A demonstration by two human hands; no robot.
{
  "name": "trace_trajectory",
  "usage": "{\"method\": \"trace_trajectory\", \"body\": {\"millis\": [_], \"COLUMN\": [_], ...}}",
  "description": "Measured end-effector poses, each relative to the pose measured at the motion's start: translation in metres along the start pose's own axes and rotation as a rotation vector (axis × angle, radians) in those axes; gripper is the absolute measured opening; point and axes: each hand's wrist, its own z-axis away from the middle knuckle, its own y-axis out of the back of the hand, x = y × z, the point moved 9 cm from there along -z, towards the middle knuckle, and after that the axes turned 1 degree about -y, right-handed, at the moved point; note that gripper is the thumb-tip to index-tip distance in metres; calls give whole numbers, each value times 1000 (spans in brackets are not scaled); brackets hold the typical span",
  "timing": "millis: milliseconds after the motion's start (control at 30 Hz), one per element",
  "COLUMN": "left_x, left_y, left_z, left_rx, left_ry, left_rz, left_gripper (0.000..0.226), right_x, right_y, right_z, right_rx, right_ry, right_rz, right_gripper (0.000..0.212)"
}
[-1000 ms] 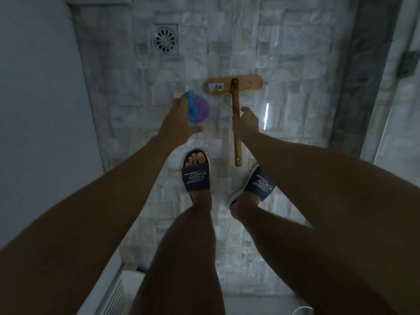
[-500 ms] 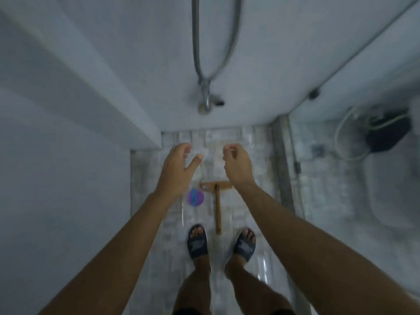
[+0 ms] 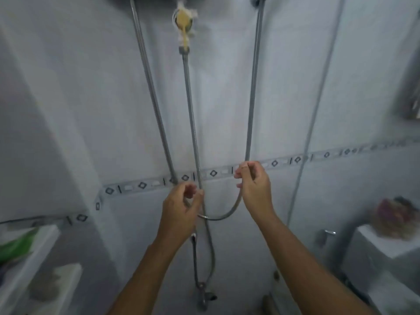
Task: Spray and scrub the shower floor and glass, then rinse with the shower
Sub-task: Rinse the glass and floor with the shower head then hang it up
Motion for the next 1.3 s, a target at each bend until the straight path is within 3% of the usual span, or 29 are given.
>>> {"method": "trace_trajectory", "body": {"millis": [267,467,700,800,867,1000,1133,1300], "left_x": [126,190,205,198,197,203,210,215], "left_y": [-27,-61,-107,-131,-142,-146,-145,-131], "left_z": [-139,-227,-299,-305,-309,-313,-304,-294], "left_rx": [-1,17,-16,-75,-78,-68,-82,-42], "left_ry": [-214,-232,-51,12,14,14,23,43], "left_rz": [-84,-128,-246,-226,-193,-89,96,161], "left_gripper": [14,19,42,49,45,35,35,42], "right_x": [-173,-267,-337,-345,-350,-364,-367,-375], "right_y": [25,41,26,14,7,8,14,15], "right_z": [-109,-179,-247,-266,-276,-291,-302,-303], "right_rx": [62,69,35,-3,-9,27,48,43], "right_ry": [244,392,484,453,461,446,469,466], "right_rz": [22,58,62,48,62,-2,-45,-155], "right_gripper": [20,18,61,66,59,25,14,3]}}
